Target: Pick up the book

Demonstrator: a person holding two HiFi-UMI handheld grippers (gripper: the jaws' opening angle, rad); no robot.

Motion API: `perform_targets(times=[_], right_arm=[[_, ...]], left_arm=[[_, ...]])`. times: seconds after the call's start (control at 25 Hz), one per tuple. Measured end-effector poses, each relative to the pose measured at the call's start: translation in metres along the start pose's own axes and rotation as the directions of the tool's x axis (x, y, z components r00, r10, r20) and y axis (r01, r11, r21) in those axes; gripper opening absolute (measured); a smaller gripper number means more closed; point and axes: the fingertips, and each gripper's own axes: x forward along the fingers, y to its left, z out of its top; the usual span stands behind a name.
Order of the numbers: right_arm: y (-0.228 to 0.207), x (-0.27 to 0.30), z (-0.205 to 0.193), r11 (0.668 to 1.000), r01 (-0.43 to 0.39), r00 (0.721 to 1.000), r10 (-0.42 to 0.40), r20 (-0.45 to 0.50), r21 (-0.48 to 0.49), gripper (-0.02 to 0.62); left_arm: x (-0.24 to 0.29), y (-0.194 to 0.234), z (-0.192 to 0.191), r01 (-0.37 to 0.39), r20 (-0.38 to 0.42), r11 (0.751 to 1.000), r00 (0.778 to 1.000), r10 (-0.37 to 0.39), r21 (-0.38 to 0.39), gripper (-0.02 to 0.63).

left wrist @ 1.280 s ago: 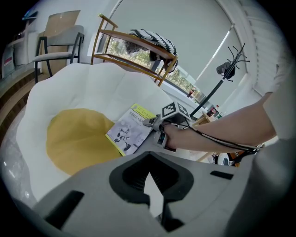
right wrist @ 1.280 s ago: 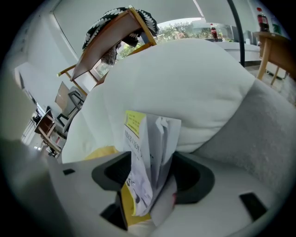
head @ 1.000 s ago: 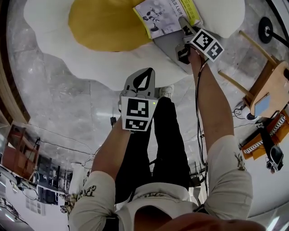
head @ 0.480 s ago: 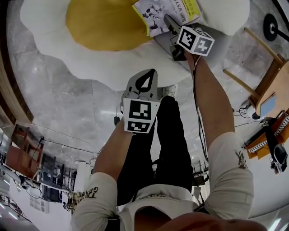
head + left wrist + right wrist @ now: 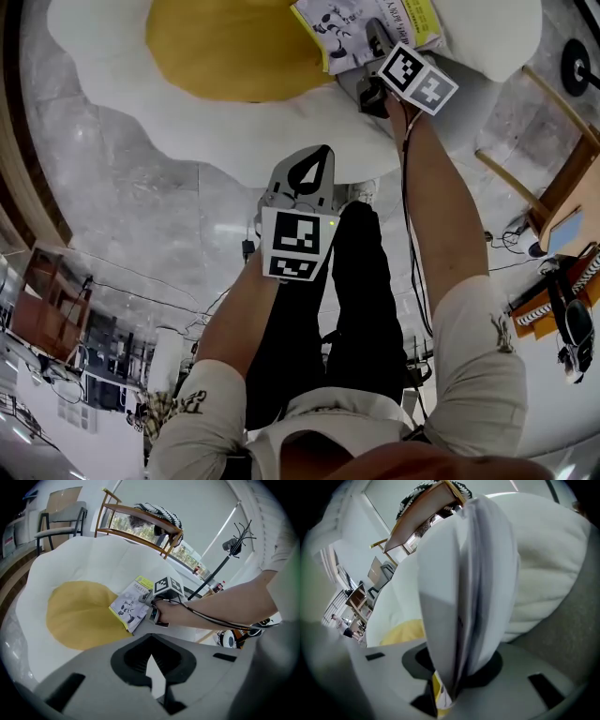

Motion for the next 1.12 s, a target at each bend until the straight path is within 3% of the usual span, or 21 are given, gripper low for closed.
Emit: perform_targets(times=[0.4,0.64,0.88,1.12], right_arm=[[0.02,-0.015,0.007,0.996,-0.062,0.998,0.063,-0.027,0.062,0.081],[0.049,-0.039,0.008,0.979,-0.145,0.988,0.151,-0.033,0.145,0.08],[0.074,-0.079,0.001,0.961,-0.235,0.967,0.246,-0.059,0.147,0.08],[0.094,-0.139,0.011,0.915,-0.356,0.923,0.376,-0.08,0.19,0.08]], left_arm=[[-0.008,-0.008,0.017,-0.037,0.042,0.999,0.998,0.037,-0.013,0.017],[-0.027,-0.009,0.032,-0.068,0.085,0.997,0.994,0.071,-0.035,0.017],[-0.046,-0.012,0.035,-0.107,0.112,0.992,0.987,0.114,-0.065,0.017],[-0.063,-0.039,0.043,-0.125,0.137,0.989,0.981,0.134,-0.075,0.017]])
